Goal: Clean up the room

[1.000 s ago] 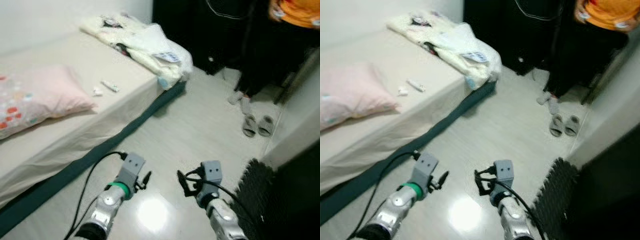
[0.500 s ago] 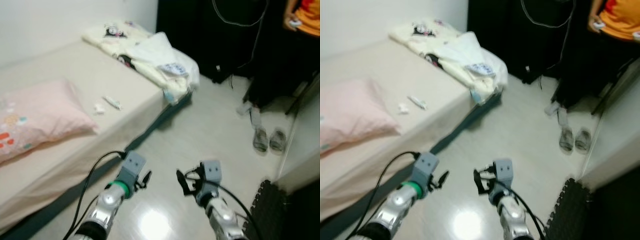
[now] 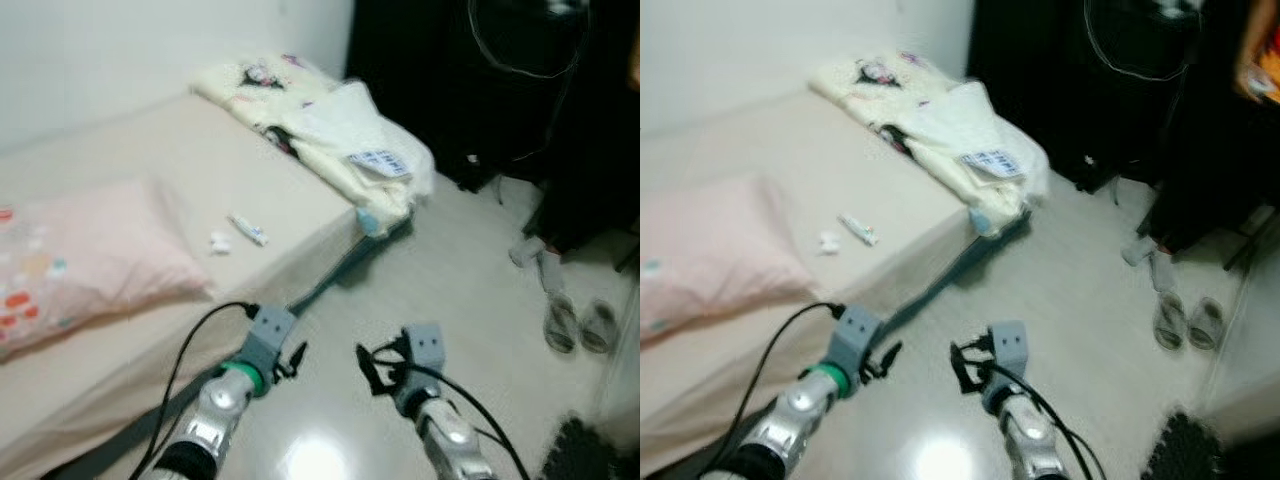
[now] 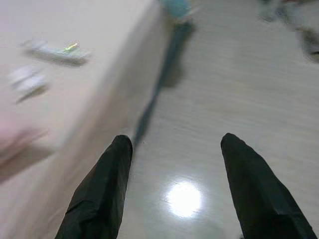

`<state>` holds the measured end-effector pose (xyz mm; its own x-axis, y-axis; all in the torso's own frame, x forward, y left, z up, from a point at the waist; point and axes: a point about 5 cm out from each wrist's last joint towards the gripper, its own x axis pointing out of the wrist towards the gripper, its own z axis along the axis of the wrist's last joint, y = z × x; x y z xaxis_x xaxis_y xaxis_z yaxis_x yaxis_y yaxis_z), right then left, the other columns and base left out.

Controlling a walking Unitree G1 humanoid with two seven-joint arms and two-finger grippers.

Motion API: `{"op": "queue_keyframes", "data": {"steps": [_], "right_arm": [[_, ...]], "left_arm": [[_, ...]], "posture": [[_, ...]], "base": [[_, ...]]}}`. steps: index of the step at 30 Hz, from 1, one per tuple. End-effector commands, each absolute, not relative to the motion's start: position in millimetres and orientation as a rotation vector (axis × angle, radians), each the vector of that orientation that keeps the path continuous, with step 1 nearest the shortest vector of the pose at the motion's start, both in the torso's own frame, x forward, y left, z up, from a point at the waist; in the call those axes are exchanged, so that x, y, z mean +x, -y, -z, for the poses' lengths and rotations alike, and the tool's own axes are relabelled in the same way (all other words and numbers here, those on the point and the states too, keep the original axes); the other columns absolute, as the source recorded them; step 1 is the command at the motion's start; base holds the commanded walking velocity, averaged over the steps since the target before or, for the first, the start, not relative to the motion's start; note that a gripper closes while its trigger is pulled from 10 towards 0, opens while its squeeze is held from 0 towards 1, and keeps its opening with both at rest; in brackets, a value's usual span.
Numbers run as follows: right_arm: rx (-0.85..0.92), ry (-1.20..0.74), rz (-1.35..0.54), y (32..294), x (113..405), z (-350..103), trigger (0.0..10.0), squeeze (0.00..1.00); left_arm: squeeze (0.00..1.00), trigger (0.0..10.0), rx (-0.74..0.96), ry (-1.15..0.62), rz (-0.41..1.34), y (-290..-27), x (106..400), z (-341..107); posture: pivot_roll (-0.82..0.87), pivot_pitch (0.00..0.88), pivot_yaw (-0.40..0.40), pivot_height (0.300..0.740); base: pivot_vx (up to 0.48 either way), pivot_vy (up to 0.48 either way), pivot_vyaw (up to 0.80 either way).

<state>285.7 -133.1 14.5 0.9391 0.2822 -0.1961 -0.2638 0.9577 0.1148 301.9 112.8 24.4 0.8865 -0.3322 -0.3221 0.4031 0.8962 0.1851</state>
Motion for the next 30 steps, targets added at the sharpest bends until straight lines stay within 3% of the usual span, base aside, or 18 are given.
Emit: {"op": "queue_keyframes", "data": {"steps": [1, 23, 30], "right_arm": [[0.099, -0.259, -0.290, 128.1, 276.9, -4.2, 10.0, 0.00], [0.172, -0.213, -0.344, 121.3, 277.6, -10.7, 10.0, 0.00], [0.102, -0.227, -0.325, 126.1, 279.3, -9.7, 10.0, 0.00]], "left_arm": [[0.00, 10.0, 0.248, -0.334, 0.370, -117.4, 295.6, -15.3], [0.00, 10.0, 0.200, -0.330, 0.353, -112.4, 302.3, -22.3], [0.00, 10.0, 0.202, -0.333, 0.351, -112.0, 302.0, -21.8]], "posture": [[0.05, 0.044, -0.018, 0.740], [0.05, 0.043, -0.022, 0.740], [0.05, 0.044, -0.023, 0.740]], "base": [[0.000, 0.000, 0.80], [0.000, 0.000, 0.79], [0.000, 0.000, 0.54]]}}
